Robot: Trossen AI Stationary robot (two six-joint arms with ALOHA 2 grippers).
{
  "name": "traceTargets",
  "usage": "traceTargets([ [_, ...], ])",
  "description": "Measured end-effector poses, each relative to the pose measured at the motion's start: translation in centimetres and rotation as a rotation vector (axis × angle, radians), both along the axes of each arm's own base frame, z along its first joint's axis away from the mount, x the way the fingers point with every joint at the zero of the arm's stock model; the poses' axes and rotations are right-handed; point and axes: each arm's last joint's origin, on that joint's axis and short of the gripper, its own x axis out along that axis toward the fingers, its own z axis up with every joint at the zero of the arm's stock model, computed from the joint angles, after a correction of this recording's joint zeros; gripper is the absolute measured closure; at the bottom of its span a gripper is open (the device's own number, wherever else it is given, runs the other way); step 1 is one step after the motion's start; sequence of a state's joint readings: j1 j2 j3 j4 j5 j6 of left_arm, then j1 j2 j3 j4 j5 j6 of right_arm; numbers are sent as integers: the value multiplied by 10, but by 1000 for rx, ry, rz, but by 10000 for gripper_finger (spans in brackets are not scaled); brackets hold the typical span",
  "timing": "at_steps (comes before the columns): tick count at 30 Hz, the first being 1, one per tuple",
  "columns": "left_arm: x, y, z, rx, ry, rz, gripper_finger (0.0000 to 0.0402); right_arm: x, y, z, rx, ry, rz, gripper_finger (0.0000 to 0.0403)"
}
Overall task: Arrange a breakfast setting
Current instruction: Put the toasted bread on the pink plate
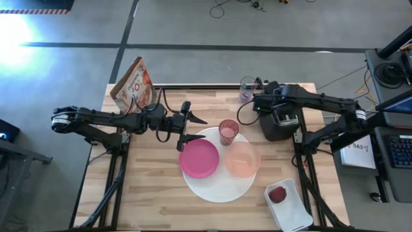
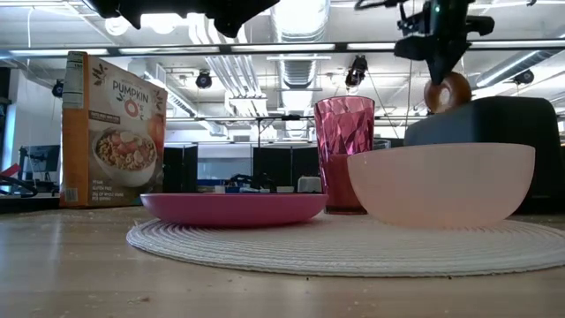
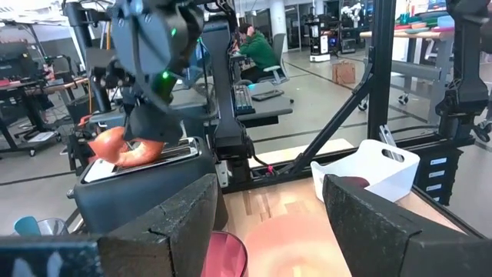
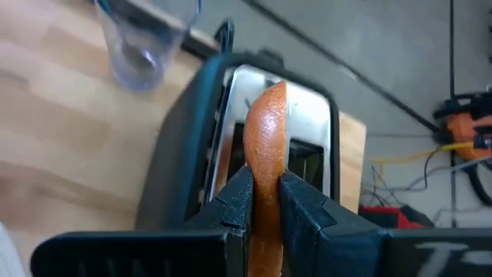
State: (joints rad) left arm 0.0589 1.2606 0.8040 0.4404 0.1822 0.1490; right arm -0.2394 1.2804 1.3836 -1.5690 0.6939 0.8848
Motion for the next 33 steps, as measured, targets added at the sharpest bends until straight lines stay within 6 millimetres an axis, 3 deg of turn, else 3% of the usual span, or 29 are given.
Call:
traceTargets([
  [10, -1, 0, 1, 0, -2, 0, 179, 0, -1, -17, 128, 51, 52, 357],
  [21, -20, 2, 17, 25, 0, 113, 179, 1, 0, 7, 152, -19, 110, 297],
  [33, -30, 3, 30, 43, 94, 155, 179, 0, 0, 12, 130, -55, 96, 301],
])
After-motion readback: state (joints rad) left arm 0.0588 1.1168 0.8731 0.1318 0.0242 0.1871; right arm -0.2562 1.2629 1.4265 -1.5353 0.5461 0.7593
